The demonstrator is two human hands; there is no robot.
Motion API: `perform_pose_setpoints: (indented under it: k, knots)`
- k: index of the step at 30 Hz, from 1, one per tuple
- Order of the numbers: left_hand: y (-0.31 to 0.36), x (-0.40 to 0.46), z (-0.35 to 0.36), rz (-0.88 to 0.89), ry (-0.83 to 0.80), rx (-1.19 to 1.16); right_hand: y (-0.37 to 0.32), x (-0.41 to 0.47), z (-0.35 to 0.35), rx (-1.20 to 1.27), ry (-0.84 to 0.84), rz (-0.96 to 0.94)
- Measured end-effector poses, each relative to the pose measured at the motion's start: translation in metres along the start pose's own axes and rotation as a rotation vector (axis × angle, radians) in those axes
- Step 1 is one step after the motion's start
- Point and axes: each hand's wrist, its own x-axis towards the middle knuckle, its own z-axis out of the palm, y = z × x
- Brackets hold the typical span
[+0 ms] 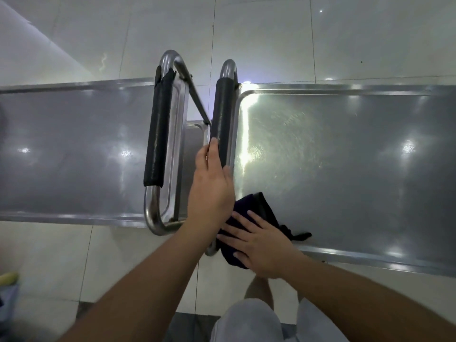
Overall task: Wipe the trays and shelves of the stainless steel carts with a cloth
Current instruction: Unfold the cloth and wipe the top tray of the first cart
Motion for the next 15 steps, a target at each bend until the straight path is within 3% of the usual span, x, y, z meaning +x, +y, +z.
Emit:
perform_pose_setpoints:
  k: [3, 8, 15]
  knots:
    - [0.001, 0.001, 0.000, -0.013, -0.004, 0.009, 0.022, 0.033, -0.014, 0.025, 0.016, -0.021]
    - [0.001, 0.001, -0.001, -0.034, -0.026, -0.013, 0.070, 0.085, -0.061, 0.019, 0.081, 0.165]
    - [0.001, 0.000, 0.000, -0.010, 0.006, -0.023, 0.147, 0.150, -0.098, 0.051, 0.228, 0.657]
